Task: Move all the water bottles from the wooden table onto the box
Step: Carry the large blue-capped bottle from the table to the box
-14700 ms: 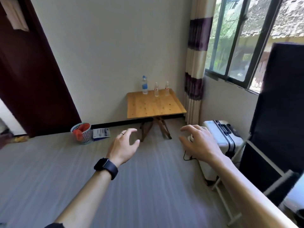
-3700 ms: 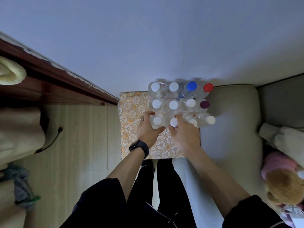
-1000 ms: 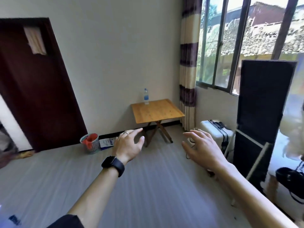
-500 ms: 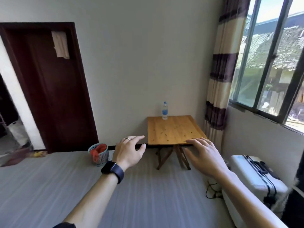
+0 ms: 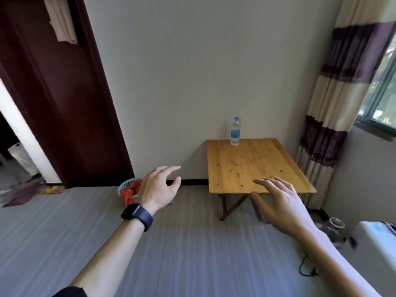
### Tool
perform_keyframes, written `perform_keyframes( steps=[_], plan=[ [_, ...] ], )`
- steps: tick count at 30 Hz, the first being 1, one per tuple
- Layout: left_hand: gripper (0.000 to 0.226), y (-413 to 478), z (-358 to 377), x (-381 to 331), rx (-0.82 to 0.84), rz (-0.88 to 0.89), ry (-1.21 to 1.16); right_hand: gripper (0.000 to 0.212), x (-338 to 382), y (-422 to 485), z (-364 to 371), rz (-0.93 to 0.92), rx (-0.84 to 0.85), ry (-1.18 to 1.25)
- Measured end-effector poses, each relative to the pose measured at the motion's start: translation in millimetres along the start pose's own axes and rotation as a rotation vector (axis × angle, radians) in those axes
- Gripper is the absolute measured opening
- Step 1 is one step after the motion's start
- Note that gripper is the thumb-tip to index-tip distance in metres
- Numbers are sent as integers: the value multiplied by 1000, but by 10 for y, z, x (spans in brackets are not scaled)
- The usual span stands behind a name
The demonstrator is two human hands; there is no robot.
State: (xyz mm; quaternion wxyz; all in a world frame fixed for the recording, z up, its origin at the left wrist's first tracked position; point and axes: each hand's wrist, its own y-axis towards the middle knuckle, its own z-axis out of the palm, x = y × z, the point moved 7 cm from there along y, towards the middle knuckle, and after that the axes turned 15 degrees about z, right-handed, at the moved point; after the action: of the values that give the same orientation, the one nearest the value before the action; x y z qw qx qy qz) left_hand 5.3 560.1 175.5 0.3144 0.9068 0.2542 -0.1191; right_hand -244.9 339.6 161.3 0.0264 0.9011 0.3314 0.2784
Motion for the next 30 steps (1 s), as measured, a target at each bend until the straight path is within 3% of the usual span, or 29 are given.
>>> perform_keyframes(
  steps=[8,16,23,30],
  plan=[
    [28,1003,1162,1255,90,-136,-125,45,-92,1619,1235,85,75,70],
    [29,2180,2174,2331,231,-247,-145,44,95,3495,2517,118,266,107],
    [33,3263,2922,3327,352,-252,-135,43,428,4786,3474,158,346,79],
    [31,4574,3795,4237,522,-156,-181,44,473,5759,4370,402,375,82]
  ],
)
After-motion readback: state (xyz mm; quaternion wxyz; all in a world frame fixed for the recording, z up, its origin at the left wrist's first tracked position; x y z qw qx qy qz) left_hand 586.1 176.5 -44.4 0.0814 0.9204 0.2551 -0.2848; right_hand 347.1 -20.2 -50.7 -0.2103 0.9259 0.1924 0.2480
